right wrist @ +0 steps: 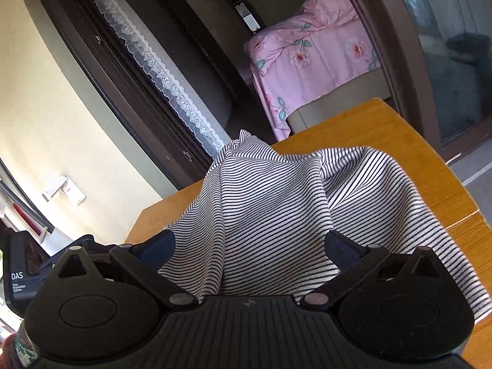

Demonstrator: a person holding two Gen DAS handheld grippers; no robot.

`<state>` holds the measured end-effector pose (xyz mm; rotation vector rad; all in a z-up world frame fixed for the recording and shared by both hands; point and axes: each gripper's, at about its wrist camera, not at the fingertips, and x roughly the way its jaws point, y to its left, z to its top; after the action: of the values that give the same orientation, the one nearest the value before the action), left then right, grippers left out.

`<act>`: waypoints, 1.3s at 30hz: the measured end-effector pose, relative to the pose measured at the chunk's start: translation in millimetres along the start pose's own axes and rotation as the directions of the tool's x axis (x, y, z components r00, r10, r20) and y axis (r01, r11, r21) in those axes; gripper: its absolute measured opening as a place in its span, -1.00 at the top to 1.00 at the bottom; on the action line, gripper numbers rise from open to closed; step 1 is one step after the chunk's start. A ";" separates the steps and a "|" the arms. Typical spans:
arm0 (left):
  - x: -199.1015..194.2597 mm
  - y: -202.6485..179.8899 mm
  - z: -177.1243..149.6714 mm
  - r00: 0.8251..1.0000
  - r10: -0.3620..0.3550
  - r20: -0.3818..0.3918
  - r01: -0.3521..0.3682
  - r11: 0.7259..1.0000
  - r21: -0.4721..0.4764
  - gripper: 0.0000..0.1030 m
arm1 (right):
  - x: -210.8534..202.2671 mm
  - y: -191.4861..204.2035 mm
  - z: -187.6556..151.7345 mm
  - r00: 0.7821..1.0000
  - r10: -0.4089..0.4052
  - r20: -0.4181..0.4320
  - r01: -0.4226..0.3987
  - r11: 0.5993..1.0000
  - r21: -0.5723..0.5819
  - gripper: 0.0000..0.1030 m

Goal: Fold clothes

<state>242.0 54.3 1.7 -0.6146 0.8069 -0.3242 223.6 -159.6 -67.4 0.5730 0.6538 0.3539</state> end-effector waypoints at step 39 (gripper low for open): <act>-139.1 105.1 33.5 0.977 0.177 0.121 -0.179 0.984 0.012 -0.49 | -3.5 106.3 -90.7 0.914 -0.229 -0.334 -0.023 0.794 -0.607 -1.00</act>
<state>180.3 217.8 33.6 -0.5313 0.7361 -0.1311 147.6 -42.5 -60.9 -0.1628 0.9047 0.5518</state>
